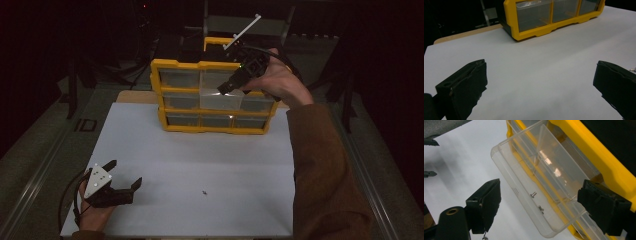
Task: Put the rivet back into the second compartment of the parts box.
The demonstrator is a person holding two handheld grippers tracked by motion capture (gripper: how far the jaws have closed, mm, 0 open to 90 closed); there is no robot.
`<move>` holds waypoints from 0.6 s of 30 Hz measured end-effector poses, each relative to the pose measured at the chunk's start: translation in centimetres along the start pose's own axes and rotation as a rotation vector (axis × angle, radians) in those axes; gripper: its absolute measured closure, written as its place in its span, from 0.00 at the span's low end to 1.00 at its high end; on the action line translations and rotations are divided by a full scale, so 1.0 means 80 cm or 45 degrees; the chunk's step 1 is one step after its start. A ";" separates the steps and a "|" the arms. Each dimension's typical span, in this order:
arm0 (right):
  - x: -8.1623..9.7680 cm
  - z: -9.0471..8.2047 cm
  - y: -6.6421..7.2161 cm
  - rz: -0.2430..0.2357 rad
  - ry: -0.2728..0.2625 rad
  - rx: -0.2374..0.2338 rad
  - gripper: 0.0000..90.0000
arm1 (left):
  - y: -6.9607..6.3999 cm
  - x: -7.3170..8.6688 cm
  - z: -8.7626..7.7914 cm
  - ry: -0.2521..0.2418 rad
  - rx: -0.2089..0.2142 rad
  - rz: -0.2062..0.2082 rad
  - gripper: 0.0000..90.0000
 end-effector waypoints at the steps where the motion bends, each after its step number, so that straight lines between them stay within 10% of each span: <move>1: 0.000 0.000 0.000 0.000 0.000 0.000 0.19 | 0.000 0.000 0.000 0.000 0.000 0.000 0.00; 18: 0.002 0.000 0.032 -0.087 -0.014 0.004 0.16 | 0.000 0.000 0.000 -0.001 -0.001 0.000 0.00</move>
Point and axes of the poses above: each handheld gripper's, and its own axes: z roughly forward along the jaws, x roughly out of its underside, y roughly to its left, the point moved 7 cm from there along z, roughly forward along the jaws, and after that the axes turned 14 degrees about y, right-handed, at the moved point
